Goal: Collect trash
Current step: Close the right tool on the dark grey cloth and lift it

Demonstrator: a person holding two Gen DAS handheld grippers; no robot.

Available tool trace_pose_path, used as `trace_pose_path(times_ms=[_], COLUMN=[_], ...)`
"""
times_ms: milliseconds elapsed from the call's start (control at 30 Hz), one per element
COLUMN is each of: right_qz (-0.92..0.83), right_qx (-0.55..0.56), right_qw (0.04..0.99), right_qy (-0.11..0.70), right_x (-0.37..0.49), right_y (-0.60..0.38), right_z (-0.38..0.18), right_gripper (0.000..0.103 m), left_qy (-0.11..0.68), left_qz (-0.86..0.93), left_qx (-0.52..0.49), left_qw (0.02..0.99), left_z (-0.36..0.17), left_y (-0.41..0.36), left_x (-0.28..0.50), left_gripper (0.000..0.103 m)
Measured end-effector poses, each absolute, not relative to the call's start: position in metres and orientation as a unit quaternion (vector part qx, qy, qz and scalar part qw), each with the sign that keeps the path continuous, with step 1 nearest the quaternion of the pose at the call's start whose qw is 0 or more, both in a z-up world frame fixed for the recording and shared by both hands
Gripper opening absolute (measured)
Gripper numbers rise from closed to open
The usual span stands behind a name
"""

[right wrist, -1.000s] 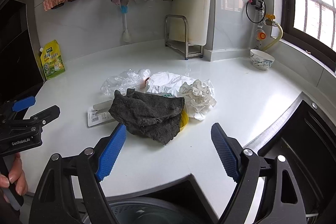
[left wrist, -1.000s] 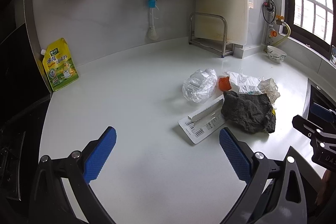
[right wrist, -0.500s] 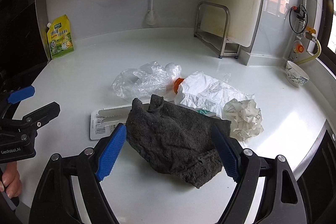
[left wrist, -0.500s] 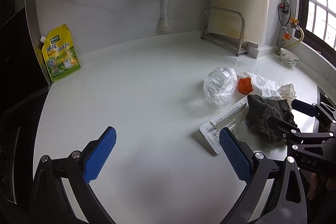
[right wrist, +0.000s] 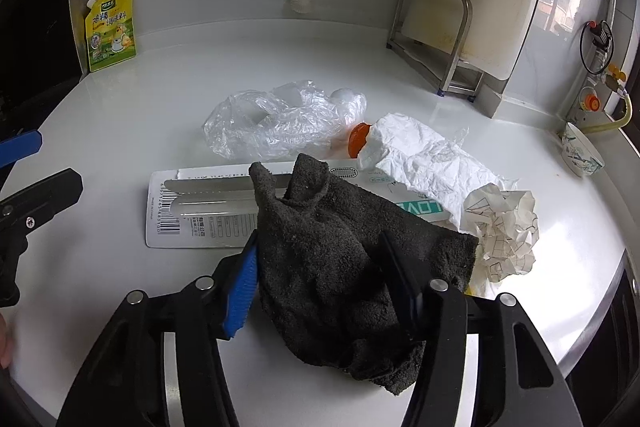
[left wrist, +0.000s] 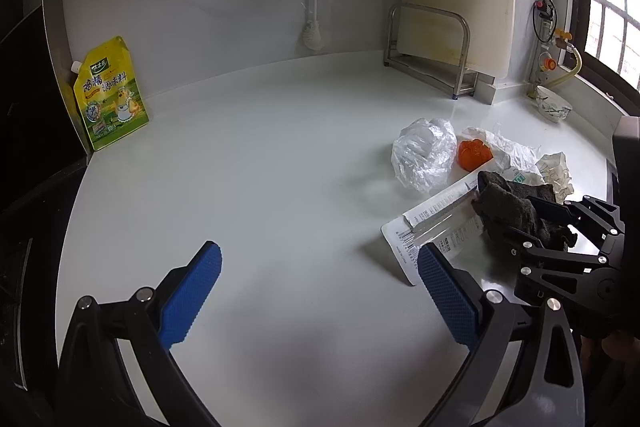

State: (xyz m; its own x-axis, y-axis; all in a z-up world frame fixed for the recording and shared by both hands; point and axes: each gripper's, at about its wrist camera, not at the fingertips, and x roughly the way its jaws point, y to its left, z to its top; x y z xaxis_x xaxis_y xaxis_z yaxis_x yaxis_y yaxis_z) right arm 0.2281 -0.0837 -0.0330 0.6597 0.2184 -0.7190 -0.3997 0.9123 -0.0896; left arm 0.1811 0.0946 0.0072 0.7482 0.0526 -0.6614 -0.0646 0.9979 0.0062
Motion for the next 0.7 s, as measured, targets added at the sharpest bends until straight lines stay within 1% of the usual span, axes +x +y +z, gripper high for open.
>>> trace_pose_path(times_ms=[167,200,367,533,700], right_qz=[0.170,0.169,0.167,0.156,0.162], right_qx=[-0.079,-0.067,-0.007,0.031,0.077], right_qw=[0.913,0.914,0.920,0.925,0.923], right_qy=[0.364,0.363,0.354,0.346,0.339], right_x=[0.218,0.216,0.205,0.194,0.188], right_y=[-0.101,-0.106,-0.136,-0.163,-0.185], right_z=[-0.022,-0.019,-0.005,0.006,0.014], right_gripper=[0.036,0.031,0.027,0.025,0.025], left_qy=[0.352,0.351,0.352,0.371,0.377], left_qz=[0.016,0.014,-0.018,-0.064,-0.095], left_qx=[-0.012,-0.014,-0.016,-0.008,0.030], left_qw=[0.936,0.936,0.936,0.927,0.921], left_z=[0.009,0.009,0.009,0.005,0.004], left_y=[0.084,0.082,0.067,0.051,0.041], left_x=[0.185,0.186,0.196,0.210,0.223], left_gripper=[0.097,0.097,0.097,0.097,0.097])
